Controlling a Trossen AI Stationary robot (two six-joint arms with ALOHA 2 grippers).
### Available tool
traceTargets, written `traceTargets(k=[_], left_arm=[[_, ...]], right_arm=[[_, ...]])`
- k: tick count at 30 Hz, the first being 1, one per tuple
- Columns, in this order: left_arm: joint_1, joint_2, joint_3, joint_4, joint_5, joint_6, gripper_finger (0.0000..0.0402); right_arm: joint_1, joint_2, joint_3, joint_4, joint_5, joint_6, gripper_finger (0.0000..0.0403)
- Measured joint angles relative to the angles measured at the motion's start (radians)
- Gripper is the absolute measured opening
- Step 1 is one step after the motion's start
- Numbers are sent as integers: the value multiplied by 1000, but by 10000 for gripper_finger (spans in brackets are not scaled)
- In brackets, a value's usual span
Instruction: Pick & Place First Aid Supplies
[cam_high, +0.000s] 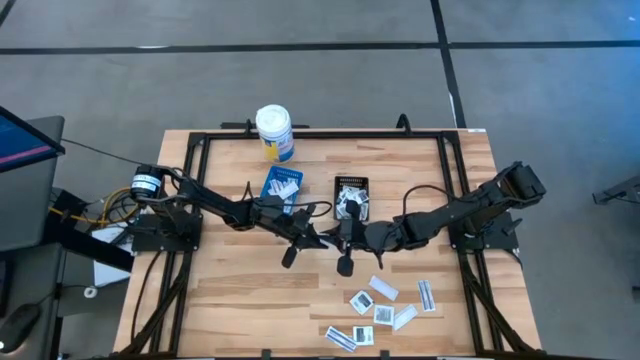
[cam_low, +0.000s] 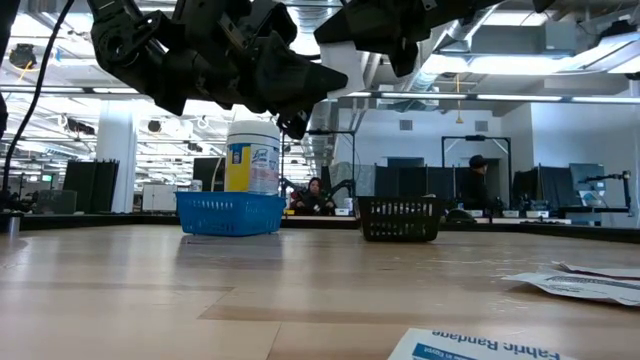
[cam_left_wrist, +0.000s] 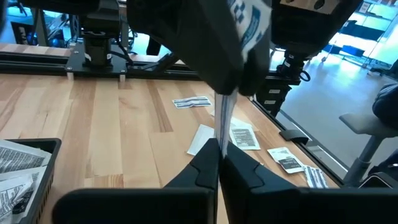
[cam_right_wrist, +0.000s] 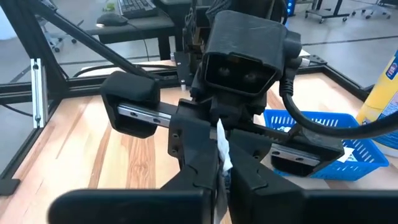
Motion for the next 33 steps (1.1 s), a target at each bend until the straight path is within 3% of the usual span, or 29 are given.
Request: traceTargets(k=[10,16,29,33], left_arm=[[0,0,0,0,0,0,7],[0,0,0,1,0,0,7],[0,0,0,-18,-16,-5,6],[1,0,0,-45,-81,-26,6]], right_arm=[[13,0,0,40,0,0,40],[2,0,0,20,0,0,6],[20,0,0,-6,2,26,32],[35,0,0,-63,112,45,57]])
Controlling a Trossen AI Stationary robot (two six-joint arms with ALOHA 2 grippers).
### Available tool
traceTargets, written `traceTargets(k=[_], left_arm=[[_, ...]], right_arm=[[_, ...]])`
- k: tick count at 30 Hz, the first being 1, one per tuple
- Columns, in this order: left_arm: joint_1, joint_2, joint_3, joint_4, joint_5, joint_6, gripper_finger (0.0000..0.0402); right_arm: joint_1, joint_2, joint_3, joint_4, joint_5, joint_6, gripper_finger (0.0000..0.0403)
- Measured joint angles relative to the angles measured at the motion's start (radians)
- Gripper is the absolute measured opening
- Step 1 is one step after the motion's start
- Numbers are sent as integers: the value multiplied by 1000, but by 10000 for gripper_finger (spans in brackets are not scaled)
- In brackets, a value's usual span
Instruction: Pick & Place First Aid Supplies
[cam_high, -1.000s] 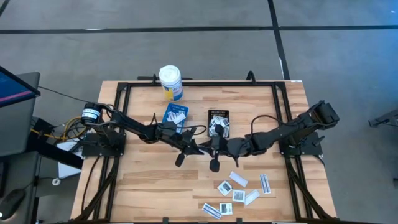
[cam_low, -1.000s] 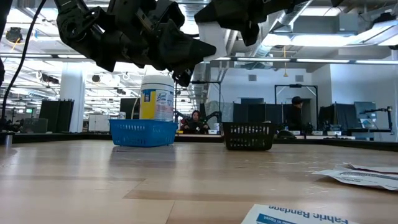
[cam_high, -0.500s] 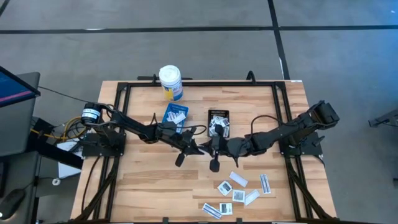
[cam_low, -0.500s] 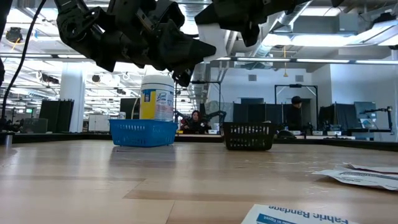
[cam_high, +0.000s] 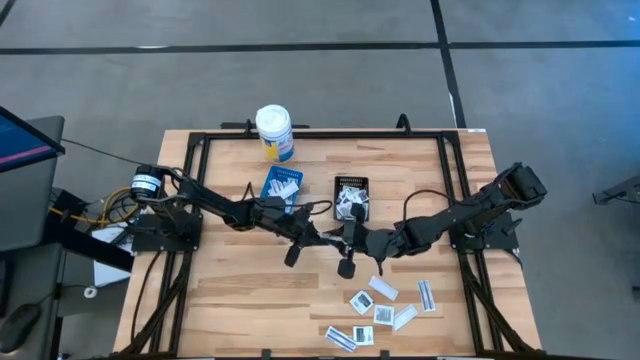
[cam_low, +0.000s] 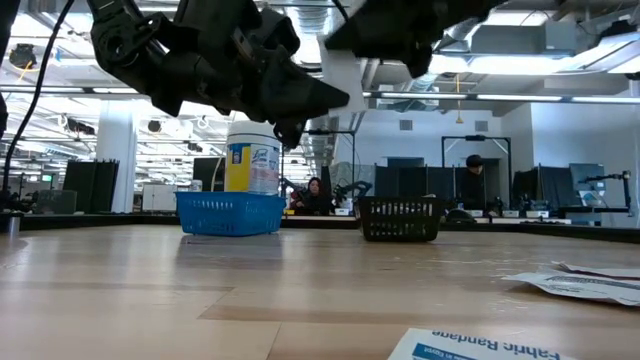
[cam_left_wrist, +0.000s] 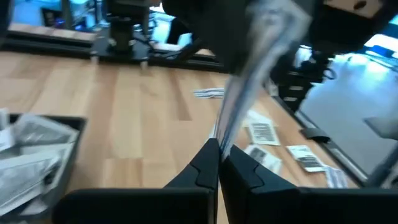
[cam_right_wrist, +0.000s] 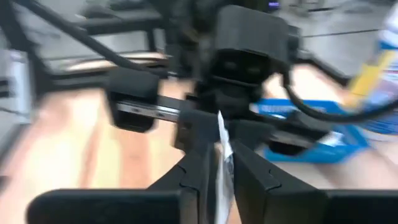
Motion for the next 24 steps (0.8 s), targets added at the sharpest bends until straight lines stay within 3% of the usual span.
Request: traceTargets(k=[3,7,11,17,21,24], left_arm=[[0,0,0,-9,-39,-2,8],[14,-26,0,-60,-79,-4,6],[37,-109,0,-227,-209,-4,7],[72,-266,0,-600,-529,-52,8],[107,-344,0,-834,-638,-146,10],[139,-377,-19,-882,-688,-214,19]], right_arm=[[4,0,0,-80,90,1,71],[3,0,0,-194,132,62,83],[-5,0,0,-303,111,143,88],[-20,0,0,-369,19,251,88],[-24,0,0,-367,-18,255,87],[-19,0,0,-363,-18,255,87]])
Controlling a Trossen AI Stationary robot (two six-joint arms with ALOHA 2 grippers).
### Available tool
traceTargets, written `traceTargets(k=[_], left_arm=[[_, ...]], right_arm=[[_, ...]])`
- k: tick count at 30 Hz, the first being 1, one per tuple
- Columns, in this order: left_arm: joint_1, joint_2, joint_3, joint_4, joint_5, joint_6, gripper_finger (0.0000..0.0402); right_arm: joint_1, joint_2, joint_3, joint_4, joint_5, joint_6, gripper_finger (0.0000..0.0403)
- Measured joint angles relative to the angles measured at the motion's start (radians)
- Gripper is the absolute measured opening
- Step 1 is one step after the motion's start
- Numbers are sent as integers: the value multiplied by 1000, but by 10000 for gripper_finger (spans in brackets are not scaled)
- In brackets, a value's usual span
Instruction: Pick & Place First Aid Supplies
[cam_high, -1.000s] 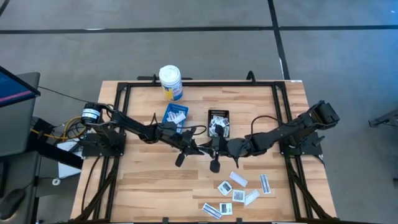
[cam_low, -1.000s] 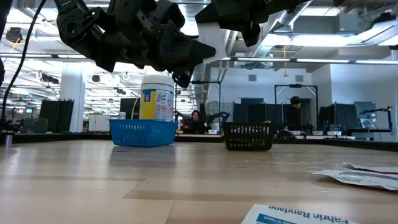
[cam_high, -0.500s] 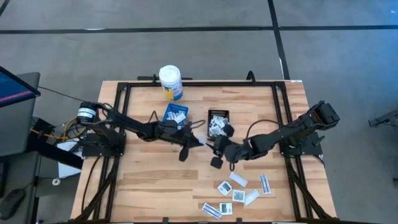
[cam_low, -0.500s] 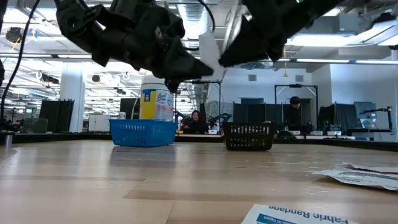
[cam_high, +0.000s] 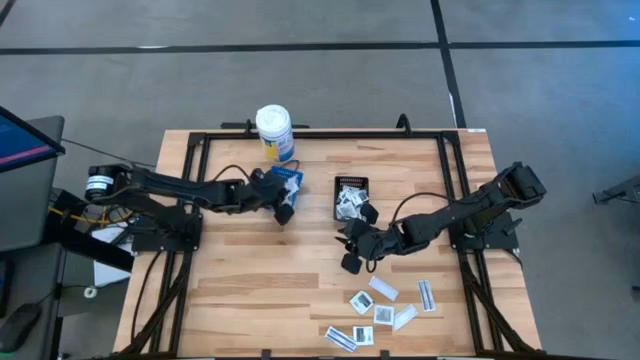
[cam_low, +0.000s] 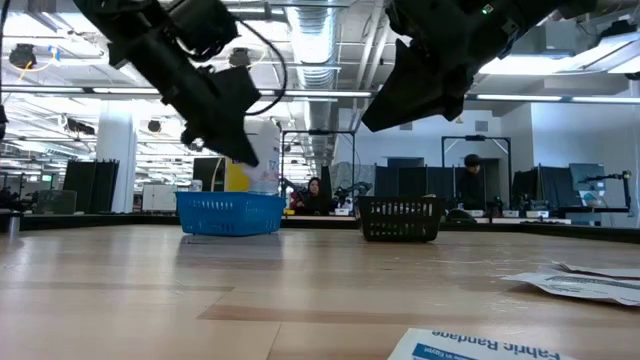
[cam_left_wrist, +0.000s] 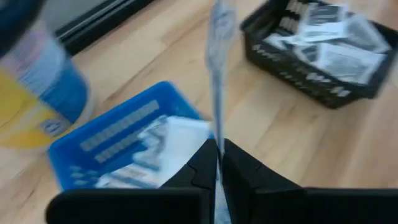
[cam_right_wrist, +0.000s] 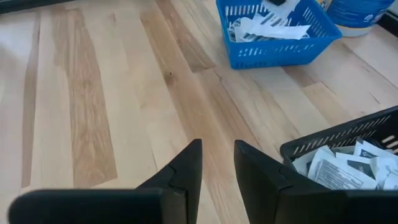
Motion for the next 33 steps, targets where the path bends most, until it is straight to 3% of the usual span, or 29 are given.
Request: traceTargets(k=[8,14,22,26,33], left_arm=[[92,-15,-60,-9,-3,-100,58],[81,-27,-65,14,38,-109,73],[-1,-41,-66,259,251,-48,63],[-54,-41,-65,349,346,27,62],[-79,-41,-65,489,413,162,62]], right_arm=[[4,0,0,2,0,0,87],[4,0,0,2,0,0,87],[-2,0,0,7,-3,35,87],[-1,1,0,5,-105,107,87],[63,1,0,-7,-149,215,87]])
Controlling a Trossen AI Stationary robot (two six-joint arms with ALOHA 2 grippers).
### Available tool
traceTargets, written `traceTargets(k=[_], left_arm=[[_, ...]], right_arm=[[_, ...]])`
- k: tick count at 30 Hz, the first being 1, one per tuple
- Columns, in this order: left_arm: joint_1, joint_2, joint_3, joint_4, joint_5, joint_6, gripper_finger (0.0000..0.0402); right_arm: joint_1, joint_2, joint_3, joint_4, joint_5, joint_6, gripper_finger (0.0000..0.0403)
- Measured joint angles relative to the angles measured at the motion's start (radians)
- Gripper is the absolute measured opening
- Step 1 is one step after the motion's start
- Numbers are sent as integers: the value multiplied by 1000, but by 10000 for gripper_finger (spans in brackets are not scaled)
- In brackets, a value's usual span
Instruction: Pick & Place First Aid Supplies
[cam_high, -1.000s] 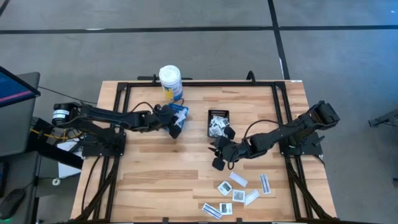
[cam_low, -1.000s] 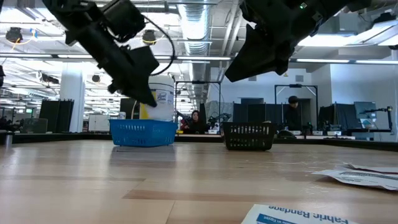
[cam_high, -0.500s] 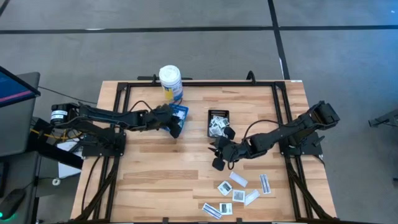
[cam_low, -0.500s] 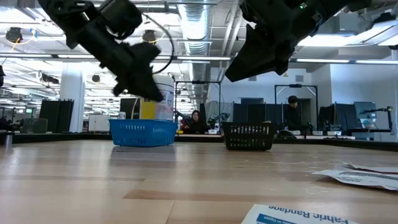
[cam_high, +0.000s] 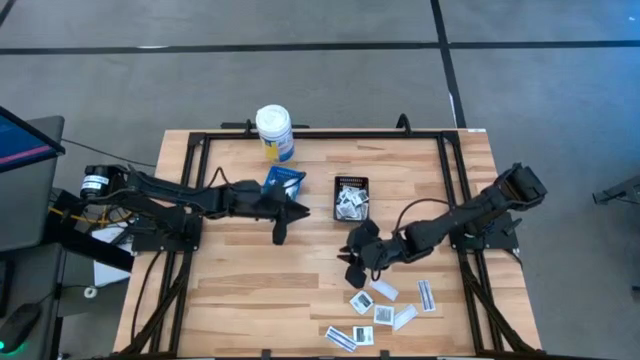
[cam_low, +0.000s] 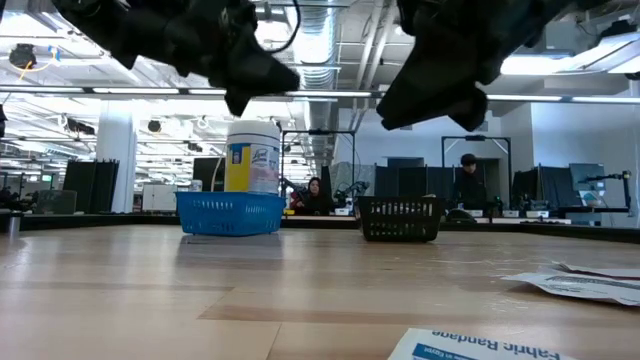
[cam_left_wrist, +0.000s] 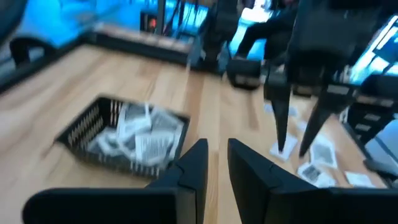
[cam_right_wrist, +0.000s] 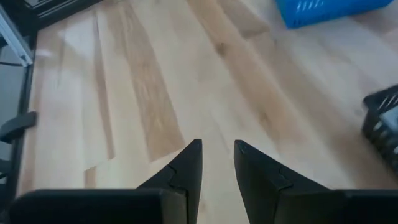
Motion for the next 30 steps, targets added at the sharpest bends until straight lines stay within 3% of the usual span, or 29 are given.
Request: traceTargets(k=[10,18,26,30], left_arm=[[72,0,1,164,122,7,62],[139,0,1,184,128,6,62],[147,0,1,185,130,-1,62],[147,0,1,185,130,-1,62]], right_arm=[[130,26,1,-117,70,173,87],[208,72,-1,-227,78,292,87],[231,176,0,-375,-58,471,87],[218,186,5,-397,-71,486,87]])
